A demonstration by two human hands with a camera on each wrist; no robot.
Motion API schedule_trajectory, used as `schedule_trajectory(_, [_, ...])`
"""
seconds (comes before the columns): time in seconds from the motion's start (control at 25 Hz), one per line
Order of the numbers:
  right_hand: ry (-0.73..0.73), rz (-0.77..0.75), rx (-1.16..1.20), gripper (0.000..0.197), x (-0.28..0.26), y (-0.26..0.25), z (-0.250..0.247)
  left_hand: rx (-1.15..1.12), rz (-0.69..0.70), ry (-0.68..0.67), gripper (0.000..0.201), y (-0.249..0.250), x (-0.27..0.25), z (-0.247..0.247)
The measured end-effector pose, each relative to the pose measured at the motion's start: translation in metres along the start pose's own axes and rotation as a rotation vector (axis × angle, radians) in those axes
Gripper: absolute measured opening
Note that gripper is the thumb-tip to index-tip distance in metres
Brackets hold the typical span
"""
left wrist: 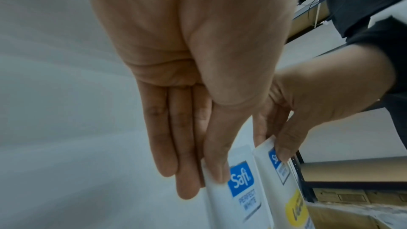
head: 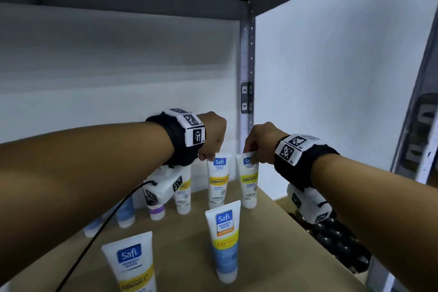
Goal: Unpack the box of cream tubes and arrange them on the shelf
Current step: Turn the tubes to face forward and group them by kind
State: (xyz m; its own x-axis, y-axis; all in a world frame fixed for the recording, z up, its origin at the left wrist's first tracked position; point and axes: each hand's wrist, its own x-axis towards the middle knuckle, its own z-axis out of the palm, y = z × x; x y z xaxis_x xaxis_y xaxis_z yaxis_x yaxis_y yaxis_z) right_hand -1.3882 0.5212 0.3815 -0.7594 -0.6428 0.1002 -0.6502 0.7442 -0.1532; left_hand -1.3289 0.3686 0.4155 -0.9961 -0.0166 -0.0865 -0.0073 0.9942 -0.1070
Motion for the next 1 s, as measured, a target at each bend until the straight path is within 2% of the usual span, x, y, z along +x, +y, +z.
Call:
schedule_trajectory(0.24, [0.201,0.021,-0.001,0.021,-0.035,-0.033,-0.068,0.06,0.003,0.152,0.01,-0.011,-0.062,-0.066])
schedule_trajectory(0.6, [0.399,-0.108,-0.036,0.024,-0.123,-0.116,-0.146,0.063,-0.066,0.325,0.008,-0.024,-0.207,-0.137])
schedule_trajectory(0.8, [0.386,-0.155,0.01,0.022,-0.161,-0.157,-0.143,0.025,-0.126,0.305,0.008,-0.042,-0.279,-0.129])
schedule_trajectory(1.0, [0.266,-0.2,0.162,0.021,-0.184,-0.188,-0.101,-0.008,-0.145,0.298,0.007,-0.054,-0.338,-0.081])
